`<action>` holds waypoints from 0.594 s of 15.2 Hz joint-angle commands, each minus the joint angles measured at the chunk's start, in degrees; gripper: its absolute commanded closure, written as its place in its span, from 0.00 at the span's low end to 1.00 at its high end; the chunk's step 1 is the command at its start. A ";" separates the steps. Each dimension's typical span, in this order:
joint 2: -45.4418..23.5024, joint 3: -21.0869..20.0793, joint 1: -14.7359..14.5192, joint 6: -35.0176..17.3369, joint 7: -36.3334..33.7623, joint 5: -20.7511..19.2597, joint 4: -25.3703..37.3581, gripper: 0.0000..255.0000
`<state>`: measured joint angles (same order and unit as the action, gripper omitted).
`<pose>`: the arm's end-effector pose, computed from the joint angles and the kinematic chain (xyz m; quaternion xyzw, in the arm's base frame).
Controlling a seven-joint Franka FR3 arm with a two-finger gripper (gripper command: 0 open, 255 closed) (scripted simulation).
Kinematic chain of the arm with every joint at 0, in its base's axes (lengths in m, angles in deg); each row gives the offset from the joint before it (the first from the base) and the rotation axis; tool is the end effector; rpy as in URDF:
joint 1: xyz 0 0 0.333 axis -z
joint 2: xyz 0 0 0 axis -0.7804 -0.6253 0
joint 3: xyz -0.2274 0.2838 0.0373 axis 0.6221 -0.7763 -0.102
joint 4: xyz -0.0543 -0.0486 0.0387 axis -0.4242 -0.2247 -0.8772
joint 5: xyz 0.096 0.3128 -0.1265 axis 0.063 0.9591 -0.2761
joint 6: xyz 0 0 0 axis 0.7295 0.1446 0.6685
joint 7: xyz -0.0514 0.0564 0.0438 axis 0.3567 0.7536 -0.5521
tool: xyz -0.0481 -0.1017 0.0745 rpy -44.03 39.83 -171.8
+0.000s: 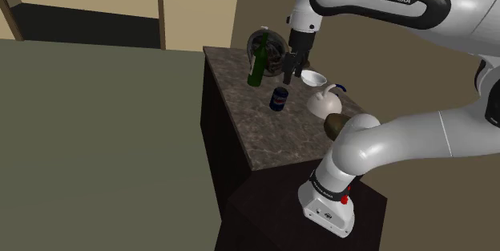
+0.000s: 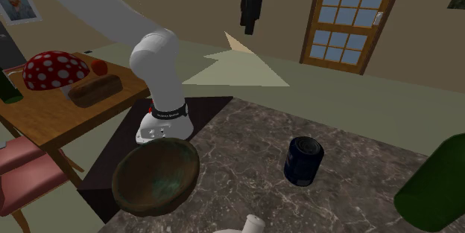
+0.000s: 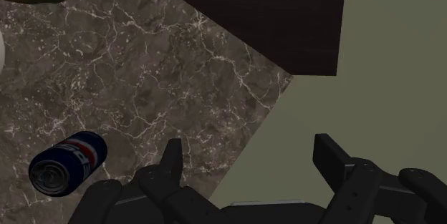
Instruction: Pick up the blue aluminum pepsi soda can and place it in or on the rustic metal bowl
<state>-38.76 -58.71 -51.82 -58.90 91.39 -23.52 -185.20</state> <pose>0.2115 -0.0199 0.5708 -0.9976 -0.0254 0.0645 0.0081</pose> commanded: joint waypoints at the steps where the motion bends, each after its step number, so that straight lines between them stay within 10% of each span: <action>1: 0.00 0.00 0.00 0.00 0.00 0.00 0.00 0.00; 9: -8.06 6.79 2.84 -13.30 6.68 -6.33 -3.43 0.00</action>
<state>-45.65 -52.72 -49.29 -70.44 97.30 -29.14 -188.37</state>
